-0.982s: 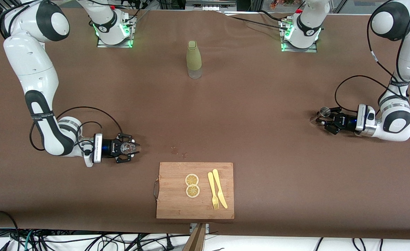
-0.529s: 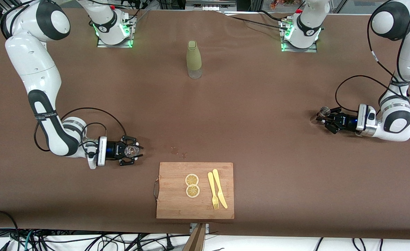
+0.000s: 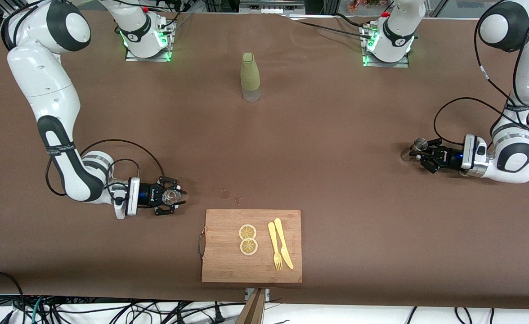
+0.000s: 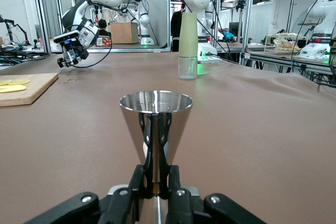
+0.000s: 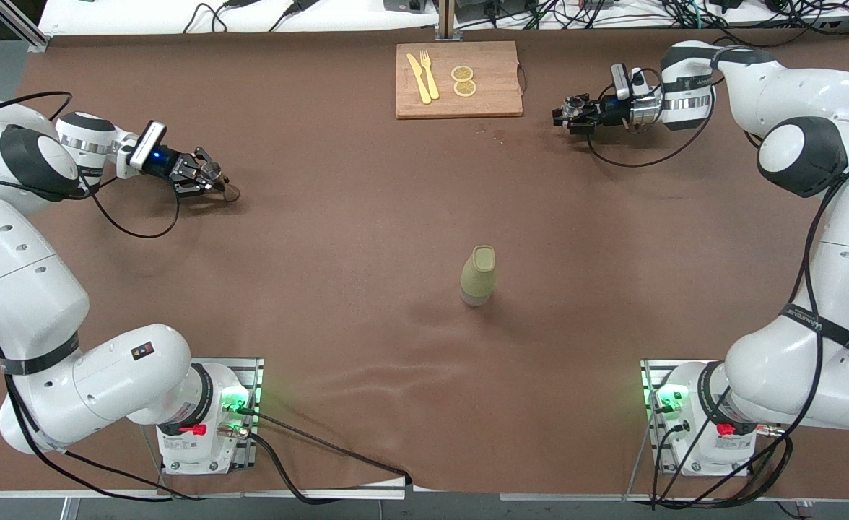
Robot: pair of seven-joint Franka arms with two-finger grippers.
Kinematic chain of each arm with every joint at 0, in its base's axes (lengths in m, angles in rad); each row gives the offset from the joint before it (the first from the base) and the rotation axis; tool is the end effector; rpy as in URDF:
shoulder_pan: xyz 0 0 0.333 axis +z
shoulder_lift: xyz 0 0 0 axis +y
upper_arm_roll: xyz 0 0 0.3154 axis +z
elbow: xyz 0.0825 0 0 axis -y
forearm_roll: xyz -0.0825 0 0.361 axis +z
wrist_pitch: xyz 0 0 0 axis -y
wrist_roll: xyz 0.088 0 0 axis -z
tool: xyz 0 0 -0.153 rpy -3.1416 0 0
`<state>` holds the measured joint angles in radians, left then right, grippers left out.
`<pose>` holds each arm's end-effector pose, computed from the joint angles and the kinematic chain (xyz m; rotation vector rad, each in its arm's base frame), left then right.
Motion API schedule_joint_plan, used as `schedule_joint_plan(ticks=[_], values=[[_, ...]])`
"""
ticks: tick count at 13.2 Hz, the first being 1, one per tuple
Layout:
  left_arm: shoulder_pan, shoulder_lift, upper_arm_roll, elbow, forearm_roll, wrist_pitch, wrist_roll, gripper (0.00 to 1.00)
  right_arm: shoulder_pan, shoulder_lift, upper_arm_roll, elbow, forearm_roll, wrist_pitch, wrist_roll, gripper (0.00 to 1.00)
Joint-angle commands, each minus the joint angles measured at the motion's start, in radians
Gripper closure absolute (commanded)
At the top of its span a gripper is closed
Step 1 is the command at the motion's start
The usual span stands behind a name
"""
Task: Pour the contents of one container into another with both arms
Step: 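Lift the glass with the right gripper while the left gripper lifts the jigger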
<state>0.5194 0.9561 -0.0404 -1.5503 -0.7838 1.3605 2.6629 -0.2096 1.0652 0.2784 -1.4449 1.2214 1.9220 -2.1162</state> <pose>0.5195 0.1374 0.0959 1.1447 -1.5030 0.9052 0.6596 0.1244 0.0836 -1.5587 -1.1060 -0.8902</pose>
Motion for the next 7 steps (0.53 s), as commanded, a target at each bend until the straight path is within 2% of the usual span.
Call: schedule_joint_plan(ticks=[1,4,7], values=[[0.017,-0.039,-0.027,0.010,0.018,-0.024,-0.073,1.00,-0.008,-0.001,0.016,0.006,0.012,0.008,0.016,0.65],[0.021,-0.054,-0.084,0.012,0.017,-0.008,-0.162,1.00,-0.008,-0.007,0.019,0.006,0.010,0.009,0.047,0.65],[0.021,-0.054,-0.169,0.013,0.015,0.060,-0.274,1.00,-0.008,-0.013,0.024,0.006,0.003,0.009,0.094,0.65]])
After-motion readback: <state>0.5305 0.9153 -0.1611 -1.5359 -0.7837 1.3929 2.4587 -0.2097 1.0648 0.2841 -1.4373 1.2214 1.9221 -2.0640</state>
